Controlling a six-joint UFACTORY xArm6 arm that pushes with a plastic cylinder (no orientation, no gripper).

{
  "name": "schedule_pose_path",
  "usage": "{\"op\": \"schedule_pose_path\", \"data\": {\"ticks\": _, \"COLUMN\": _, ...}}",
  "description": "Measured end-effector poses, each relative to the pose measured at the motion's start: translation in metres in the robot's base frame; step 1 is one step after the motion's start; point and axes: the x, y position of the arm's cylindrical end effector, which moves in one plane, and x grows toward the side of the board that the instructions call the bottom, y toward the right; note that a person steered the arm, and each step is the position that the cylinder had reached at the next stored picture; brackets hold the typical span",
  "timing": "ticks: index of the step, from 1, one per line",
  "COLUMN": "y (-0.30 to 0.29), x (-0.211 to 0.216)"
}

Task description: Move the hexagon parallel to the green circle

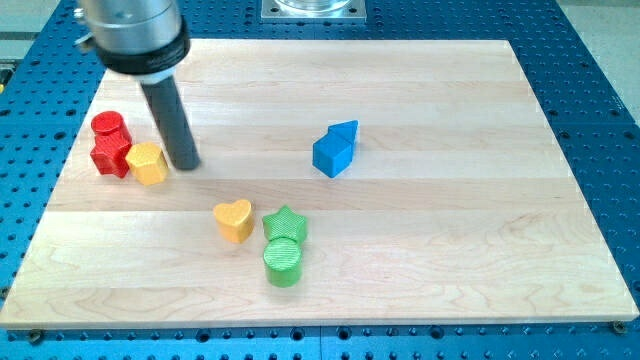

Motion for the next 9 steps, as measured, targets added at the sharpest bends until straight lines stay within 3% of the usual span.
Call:
{"op": "schedule_pose_path", "data": {"ticks": 1, "y": -0.002, "x": -0.015}}
{"op": "schedule_pose_path", "data": {"ticks": 2, "y": -0.06, "x": -0.003}}
{"op": "schedule_pose_path", "data": {"ticks": 3, "y": -0.074, "x": 0.018}}
{"op": "schedule_pose_path", "data": {"ticks": 5, "y": -0.049, "x": 0.048}}
{"op": "schedule_pose_path", "data": {"ticks": 6, "y": -0.034, "x": 0.025}}
{"op": "schedule_pose_path", "data": {"ticks": 7, "y": -0.063, "x": 0.02}}
{"op": "schedule_pose_path", "data": {"ticks": 8, "y": -0.05, "x": 0.008}}
{"op": "schedule_pose_path", "data": {"ticks": 9, "y": 0.004, "x": 0.023}}
